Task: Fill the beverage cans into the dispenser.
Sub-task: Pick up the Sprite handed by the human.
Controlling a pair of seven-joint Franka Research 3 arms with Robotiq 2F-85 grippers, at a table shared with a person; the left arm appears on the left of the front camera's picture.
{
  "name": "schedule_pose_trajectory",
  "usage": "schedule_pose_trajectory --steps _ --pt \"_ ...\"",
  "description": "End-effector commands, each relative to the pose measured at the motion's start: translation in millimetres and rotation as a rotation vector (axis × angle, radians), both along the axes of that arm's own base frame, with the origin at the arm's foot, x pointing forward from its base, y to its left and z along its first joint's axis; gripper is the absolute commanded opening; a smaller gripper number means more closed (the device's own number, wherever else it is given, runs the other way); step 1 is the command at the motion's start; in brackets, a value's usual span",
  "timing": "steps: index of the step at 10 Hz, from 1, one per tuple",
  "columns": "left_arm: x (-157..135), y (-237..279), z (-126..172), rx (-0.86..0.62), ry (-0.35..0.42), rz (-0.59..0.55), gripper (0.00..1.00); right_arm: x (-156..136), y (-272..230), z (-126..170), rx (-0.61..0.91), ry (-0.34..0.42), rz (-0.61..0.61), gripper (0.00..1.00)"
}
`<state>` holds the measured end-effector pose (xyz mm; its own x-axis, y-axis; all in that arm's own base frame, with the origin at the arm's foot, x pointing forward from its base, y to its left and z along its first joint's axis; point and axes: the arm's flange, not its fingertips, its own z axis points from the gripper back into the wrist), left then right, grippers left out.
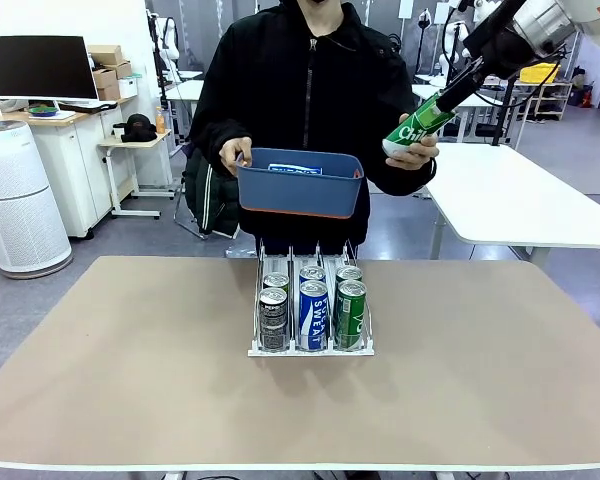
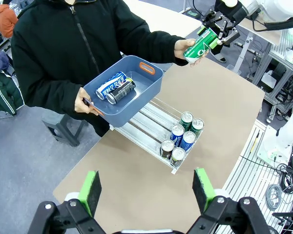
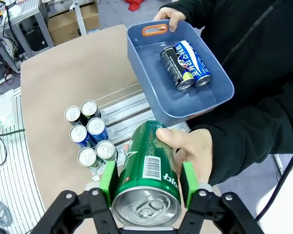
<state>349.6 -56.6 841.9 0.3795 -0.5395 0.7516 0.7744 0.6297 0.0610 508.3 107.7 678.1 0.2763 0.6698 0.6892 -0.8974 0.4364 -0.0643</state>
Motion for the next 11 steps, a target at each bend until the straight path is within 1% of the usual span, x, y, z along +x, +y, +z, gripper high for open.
schedule_pose_trajectory --steps 1,2,3,4,5,6,8,9,10,11 --pt "-0.3 -0.3 0.9 -0.023 0.004 0.001 1.00 2.7 -1.5 1.4 -0.018 0.038 -0.020 0.55" --pt "-0.3 -0.3 0.9 -0.023 0.004 0.001 1.00 0.9 -1.1 0.8 -0.017 0.047 -0.020 0.20" --pt "-0.3 -0.3 0.9 -0.023 0.004 0.001 1.00 2.3 -2.4 1.0 -0.020 0.058 -0.004 0.35" --pt "-0.3 -0.3 0.9 -0.023 0.004 0.001 1.00 1.9 -3.7 1.6 -0.023 0.066 0.006 0.00" --pt "-0.3 -0.3 0.9 -0.023 0.004 0.001 1.00 -1.1 -4.2 1.5 -0.027 0.072 0.020 0.15" --pt "-0.3 -0.3 0.9 -0.023 0.004 0.001 1.00 -1.8 -5.6 1.4 -0.030 0.079 0.031 0.00" --pt "-0.3 -0.3 0.9 -0.023 0.004 0.001 1.00 -2.4 -7.4 2.1 -0.026 0.086 0.038 0.00" --pt "-0.3 -0.3 0.9 -0.023 0.004 0.001 1.00 -4.3 -8.1 2.7 -0.026 0.078 0.045 0.38" --pt "-0.3 -0.3 0.9 -0.023 0.004 0.001 1.00 -4.0 -9.3 3.7 -0.017 0.084 0.054 0.38" --pt "-0.3 -0.3 0.9 -0.023 0.004 0.001 1.00 -4.4 -8.9 3.9 -0.014 0.076 0.044 0.18"
